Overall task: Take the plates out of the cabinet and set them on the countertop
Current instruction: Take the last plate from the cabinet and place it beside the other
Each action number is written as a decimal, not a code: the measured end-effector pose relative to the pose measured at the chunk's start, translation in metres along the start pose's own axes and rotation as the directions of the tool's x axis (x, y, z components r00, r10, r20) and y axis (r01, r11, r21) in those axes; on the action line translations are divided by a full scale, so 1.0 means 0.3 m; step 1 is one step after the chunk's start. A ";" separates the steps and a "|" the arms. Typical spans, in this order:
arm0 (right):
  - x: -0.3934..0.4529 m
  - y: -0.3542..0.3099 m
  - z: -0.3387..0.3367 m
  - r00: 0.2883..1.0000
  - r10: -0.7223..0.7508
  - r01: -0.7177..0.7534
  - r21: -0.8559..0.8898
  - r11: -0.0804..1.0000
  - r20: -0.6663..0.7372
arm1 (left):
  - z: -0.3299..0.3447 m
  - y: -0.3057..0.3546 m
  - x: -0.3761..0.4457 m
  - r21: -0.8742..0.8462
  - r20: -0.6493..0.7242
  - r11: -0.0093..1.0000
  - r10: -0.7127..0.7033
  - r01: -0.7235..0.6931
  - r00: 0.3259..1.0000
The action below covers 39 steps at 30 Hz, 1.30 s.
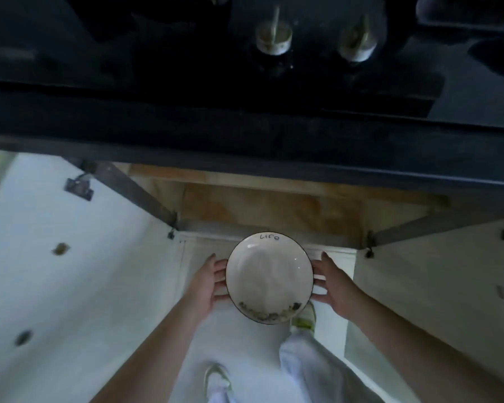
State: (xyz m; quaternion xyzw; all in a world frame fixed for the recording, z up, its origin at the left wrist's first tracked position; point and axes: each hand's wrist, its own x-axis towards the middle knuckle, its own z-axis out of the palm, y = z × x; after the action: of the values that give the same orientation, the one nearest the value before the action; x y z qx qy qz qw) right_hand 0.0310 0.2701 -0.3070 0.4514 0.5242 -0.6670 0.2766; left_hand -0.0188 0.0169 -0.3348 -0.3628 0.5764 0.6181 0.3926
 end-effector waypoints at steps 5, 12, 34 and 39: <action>-0.351 0.031 0.064 0.997 0.032 -0.031 0.013 0.999 -0.074 | -0.085 -0.035 -0.374 -0.009 -0.019 0.999 0.035 -0.035 0.999; -0.784 0.065 0.163 0.997 -0.067 0.064 -0.097 0.993 -0.027 | -0.208 0.033 -0.917 -0.060 -0.042 0.996 0.064 -0.067 0.997; -1.731 -0.026 -0.051 0.866 -0.462 0.490 0.141 0.860 -0.191 | -0.011 0.203 -1.782 0.145 0.212 0.853 0.468 -0.501 0.858; -1.846 0.081 -0.277 0.824 -0.509 0.557 0.185 0.810 -0.249 | 0.209 0.086 -1.854 0.183 0.286 0.826 0.474 -0.533 0.833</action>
State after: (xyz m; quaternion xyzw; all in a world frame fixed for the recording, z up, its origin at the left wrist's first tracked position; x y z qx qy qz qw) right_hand 0.3208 0.2840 0.1724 0.3772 0.5655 -0.7328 -0.0320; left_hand 0.1964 0.0415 0.1820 -0.0698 0.6776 0.6579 0.3212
